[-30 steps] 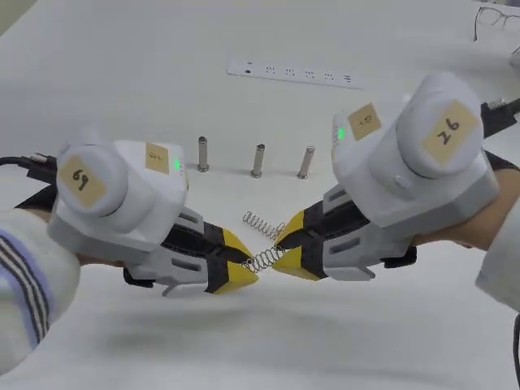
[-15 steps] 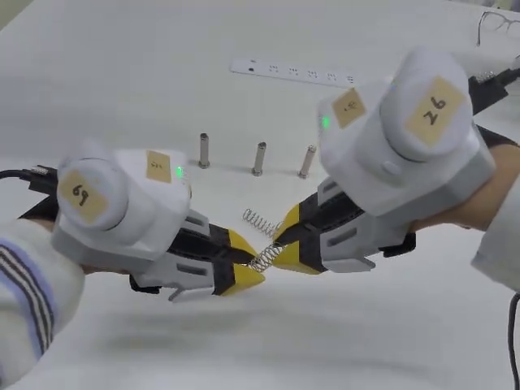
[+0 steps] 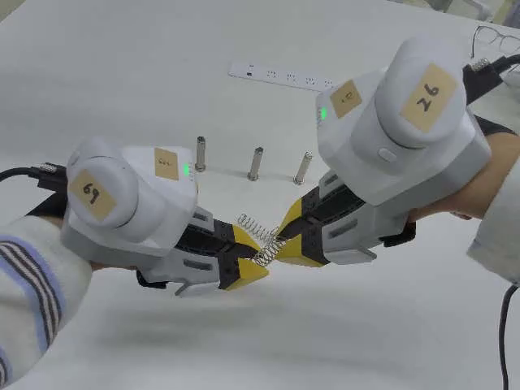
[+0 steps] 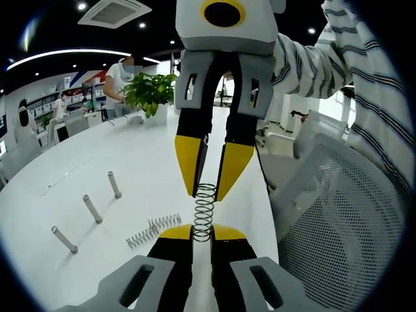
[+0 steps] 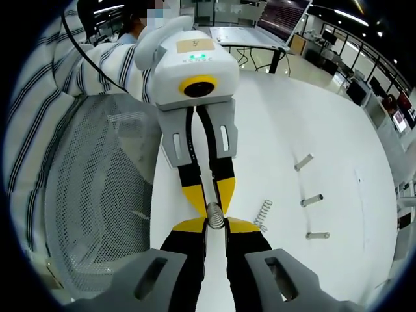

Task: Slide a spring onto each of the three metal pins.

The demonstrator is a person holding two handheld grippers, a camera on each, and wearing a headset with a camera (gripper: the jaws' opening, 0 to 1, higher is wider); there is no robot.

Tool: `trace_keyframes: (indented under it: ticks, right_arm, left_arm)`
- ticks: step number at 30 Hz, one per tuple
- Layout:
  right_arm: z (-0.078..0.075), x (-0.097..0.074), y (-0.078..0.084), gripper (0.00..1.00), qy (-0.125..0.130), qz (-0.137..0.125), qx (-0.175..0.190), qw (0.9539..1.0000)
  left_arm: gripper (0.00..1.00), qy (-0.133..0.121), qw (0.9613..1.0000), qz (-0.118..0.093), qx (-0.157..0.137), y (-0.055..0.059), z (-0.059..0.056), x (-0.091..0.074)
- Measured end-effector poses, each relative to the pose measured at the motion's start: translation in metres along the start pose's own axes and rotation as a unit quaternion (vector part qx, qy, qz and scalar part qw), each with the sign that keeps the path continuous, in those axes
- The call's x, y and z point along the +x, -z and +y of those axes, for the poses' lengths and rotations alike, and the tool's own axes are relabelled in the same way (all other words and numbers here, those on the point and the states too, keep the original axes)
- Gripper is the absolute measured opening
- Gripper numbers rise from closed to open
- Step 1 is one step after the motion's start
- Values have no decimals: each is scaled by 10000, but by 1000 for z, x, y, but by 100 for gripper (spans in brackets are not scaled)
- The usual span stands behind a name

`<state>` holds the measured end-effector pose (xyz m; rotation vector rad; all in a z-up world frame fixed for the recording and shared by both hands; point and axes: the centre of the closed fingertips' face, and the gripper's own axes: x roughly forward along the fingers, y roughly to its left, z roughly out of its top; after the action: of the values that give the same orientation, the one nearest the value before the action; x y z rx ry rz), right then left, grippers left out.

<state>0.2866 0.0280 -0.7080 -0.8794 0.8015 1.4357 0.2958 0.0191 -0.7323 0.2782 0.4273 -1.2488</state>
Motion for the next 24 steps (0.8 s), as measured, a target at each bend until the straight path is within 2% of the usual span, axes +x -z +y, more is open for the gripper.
trace_keyframes:
  ticks: [10,14,16,24]
  right_arm:
    - [-1,0,-3,8,-20,52,-192,9998]
    - [-3,1,-4,8,-15,56,-226,9997]
    - [-4,2,-5,9,-9,58,-231,9997]
    - [-8,3,-10,8,35,54,-312,9995]
  left_arm:
    - [0,-142,9999,-63,18,-1,3,-2]
    - [0,-181,9995,-266,-17,-10,4,-4]
    - [1,-201,9986,-478,-77,-19,5,-8]
    - [1,-338,9980,-532,-11,-23,9,-15]
